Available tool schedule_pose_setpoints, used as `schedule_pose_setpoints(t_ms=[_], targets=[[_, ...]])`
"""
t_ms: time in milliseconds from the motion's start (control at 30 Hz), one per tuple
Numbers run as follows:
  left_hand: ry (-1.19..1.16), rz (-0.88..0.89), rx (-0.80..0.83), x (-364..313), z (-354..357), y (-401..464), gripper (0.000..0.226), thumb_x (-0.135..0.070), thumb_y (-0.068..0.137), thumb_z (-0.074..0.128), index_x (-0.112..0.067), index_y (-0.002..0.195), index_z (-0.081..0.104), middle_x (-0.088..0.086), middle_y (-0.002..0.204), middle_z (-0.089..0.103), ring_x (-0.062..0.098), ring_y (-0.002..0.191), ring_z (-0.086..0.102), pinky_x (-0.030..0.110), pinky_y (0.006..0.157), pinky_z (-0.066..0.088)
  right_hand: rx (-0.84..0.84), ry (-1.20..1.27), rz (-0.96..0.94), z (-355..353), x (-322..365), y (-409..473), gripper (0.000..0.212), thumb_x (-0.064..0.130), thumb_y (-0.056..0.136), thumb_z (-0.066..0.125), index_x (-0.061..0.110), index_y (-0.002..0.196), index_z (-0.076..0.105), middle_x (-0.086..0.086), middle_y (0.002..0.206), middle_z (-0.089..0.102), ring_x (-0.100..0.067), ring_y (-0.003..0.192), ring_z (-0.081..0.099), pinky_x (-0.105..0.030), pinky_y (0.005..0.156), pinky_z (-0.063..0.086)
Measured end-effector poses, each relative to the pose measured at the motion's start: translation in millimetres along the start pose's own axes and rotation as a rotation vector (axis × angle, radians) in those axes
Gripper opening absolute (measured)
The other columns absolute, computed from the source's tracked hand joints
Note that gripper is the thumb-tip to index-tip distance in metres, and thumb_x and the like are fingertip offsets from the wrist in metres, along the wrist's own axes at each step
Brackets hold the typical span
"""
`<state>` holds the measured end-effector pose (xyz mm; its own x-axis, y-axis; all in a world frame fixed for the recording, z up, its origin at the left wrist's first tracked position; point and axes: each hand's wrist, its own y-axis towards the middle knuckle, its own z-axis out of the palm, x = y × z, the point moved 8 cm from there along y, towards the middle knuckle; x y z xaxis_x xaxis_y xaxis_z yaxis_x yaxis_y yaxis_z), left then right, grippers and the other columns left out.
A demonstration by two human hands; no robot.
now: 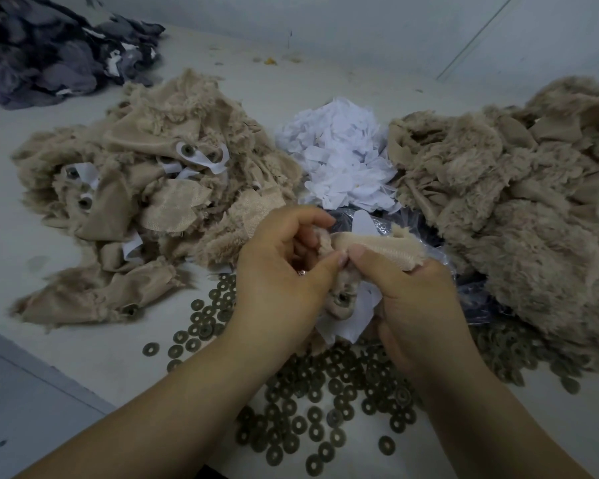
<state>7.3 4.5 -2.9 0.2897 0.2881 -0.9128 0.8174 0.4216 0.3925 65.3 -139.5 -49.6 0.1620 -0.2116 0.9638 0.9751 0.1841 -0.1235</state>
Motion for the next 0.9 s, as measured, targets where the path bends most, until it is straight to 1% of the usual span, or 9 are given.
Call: schedule_pose_setpoints(t_ms=[33,100,200,367,467,567,667,767,900], targets=[[0.058,0.065,-0.001,-6,0,0,0.025,-0.003,0.077,0.076,-0.023,0.091,0.07,-0.003,0.088,0.06,0.012,0.079,0.062,0.026,0.068,0.055,0.008,-0.01,-0.014,0,1,1,0.008,0.015,0.083,0.076,0.016,0.076,0.08,-0.013,0.08,0.077,-0.03,0.074,0.076,-0.034,0.061,0.061],[0.128,0.126,0.0,-11,2,0,0.021,0.003,0.077,0.077,-0.016,0.085,0.074,0.0,0.089,0.061,0.014,0.081,0.063,0.021,0.069,0.054,0.012,-0.032,-0.024,0,2,0,0.006,0.017,0.083,0.076,0.014,0.078,0.079,-0.015,0.082,0.076,-0.033,0.078,0.075,-0.037,0.066,0.061],[0.207,0.182,0.007,-14,3,-1,0.017,0.005,0.078,0.076,-0.011,0.081,0.076,0.0,0.085,0.065,0.008,0.079,0.063,0.014,0.069,0.051,-0.005,-0.06,-0.028,-4,1,1,0.009,0.018,0.082,0.077,0.009,0.082,0.078,-0.014,0.083,0.077,-0.033,0.079,0.075,-0.043,0.071,0.061],[0.313,0.279,0.033,-17,7,-2,0.014,0.002,0.079,0.075,-0.01,0.084,0.077,0.0,0.085,0.068,0.005,0.079,0.064,0.015,0.07,0.052,-0.004,-0.069,-0.104,-4,10,0,0.006,0.009,0.084,0.076,0.011,0.079,0.077,-0.01,0.079,0.077,-0.027,0.073,0.076,-0.03,0.061,0.06],[0.275,0.228,0.075,-12,8,1,0.014,0.0,0.078,0.077,-0.012,0.085,0.078,-0.001,0.085,0.069,0.004,0.079,0.064,0.016,0.07,0.053,0.003,-0.072,-0.147,-3,13,-1,0.01,0.004,0.085,0.073,0.013,0.082,0.077,-0.009,0.082,0.077,-0.026,0.076,0.076,-0.028,0.063,0.06],[0.182,0.122,0.099,-4,8,4,0.014,0.0,0.077,0.079,-0.013,0.082,0.078,-0.003,0.083,0.07,0.007,0.078,0.066,0.021,0.07,0.056,0.004,-0.07,-0.189,-2,17,-3,0.014,0.002,0.085,0.072,0.015,0.083,0.077,-0.006,0.082,0.078,-0.022,0.076,0.076,-0.023,0.062,0.059],[0.08,0.019,0.095,4,6,5,0.016,0.002,0.074,0.081,-0.013,0.078,0.077,-0.001,0.083,0.071,0.009,0.077,0.068,0.025,0.07,0.058,-0.001,-0.087,-0.204,-3,16,-2,0.015,0.002,0.086,0.072,0.016,0.084,0.077,-0.005,0.083,0.078,-0.021,0.077,0.076,-0.023,0.064,0.058],[0.035,-0.017,0.102,6,6,3,0.018,0.002,0.074,0.081,-0.014,0.077,0.077,0.0,0.082,0.072,0.011,0.075,0.069,0.029,0.07,0.059,-0.01,-0.089,-0.189,-4,13,-1,0.011,0.002,0.086,0.072,0.011,0.092,0.076,-0.005,0.082,0.078,-0.021,0.076,0.076,-0.024,0.064,0.059],[0.008,-0.042,0.103,8,6,2,0.017,0.001,0.074,0.081,-0.015,0.077,0.076,0.0,0.083,0.072,0.013,0.074,0.069,0.028,0.069,0.058,-0.005,-0.07,-0.169,-5,9,0,0.012,0.003,0.087,0.072,0.014,0.087,0.078,-0.009,0.083,0.077,-0.026,0.077,0.076,-0.028,0.064,0.06]])
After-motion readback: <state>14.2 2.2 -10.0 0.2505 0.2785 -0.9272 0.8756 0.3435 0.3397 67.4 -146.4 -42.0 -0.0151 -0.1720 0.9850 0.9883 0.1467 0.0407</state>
